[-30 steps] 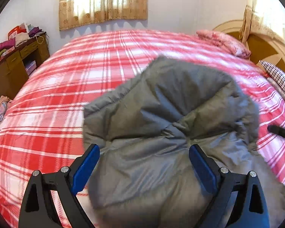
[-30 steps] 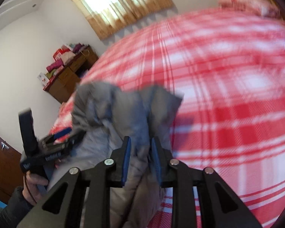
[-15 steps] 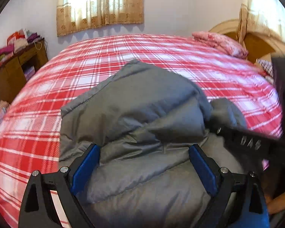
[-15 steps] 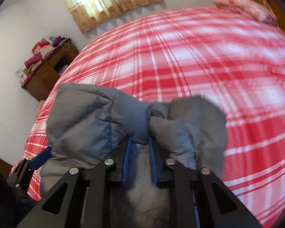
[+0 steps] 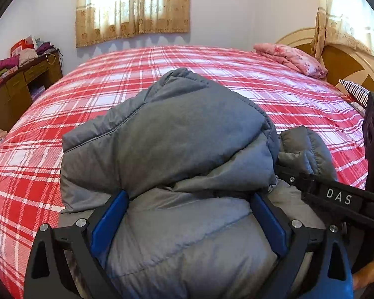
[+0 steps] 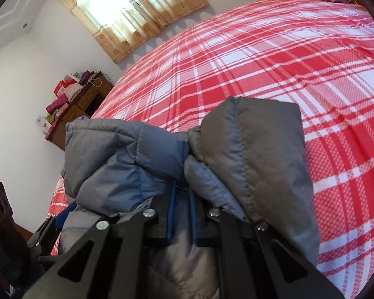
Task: Fold large clothes
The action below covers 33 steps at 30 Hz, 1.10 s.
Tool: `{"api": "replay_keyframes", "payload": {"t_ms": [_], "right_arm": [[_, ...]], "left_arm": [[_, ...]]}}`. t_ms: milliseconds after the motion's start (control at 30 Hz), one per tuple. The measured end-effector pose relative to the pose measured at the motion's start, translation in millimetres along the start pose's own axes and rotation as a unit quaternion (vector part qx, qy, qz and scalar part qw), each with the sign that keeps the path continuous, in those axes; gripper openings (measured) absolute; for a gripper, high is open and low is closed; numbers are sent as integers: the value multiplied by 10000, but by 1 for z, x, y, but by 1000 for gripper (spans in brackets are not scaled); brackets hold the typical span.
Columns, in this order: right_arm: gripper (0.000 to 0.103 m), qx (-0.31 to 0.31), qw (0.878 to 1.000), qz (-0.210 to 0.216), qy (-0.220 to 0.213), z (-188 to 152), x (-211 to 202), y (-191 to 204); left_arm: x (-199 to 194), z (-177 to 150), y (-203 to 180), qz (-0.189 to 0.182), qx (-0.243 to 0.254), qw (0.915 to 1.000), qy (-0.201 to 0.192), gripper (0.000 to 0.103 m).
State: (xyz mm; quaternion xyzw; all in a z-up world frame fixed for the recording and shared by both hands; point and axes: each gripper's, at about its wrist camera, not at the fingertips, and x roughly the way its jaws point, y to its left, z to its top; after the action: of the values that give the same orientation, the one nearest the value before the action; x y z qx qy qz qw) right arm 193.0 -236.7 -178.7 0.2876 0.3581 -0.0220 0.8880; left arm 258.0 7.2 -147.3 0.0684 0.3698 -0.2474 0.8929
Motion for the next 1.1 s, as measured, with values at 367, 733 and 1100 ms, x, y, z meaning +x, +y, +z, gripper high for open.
{"api": "replay_keyframes", "payload": {"t_ms": [367,733,1100], "right_arm": [[84,55,9991,202,-374,9,-117,-29],[84,35,9979,489,429,-36,-68,-39],[89,-598,9847,1132,1178,-29,-29,-15]], "left_arm": [[-103,-10,120,-256,-1228,9917,-300,98],[-53,-63,123,-1690,-2337,9564,468,98],[-33,-58,84,-2338,-2186,9464,437,99]]}}
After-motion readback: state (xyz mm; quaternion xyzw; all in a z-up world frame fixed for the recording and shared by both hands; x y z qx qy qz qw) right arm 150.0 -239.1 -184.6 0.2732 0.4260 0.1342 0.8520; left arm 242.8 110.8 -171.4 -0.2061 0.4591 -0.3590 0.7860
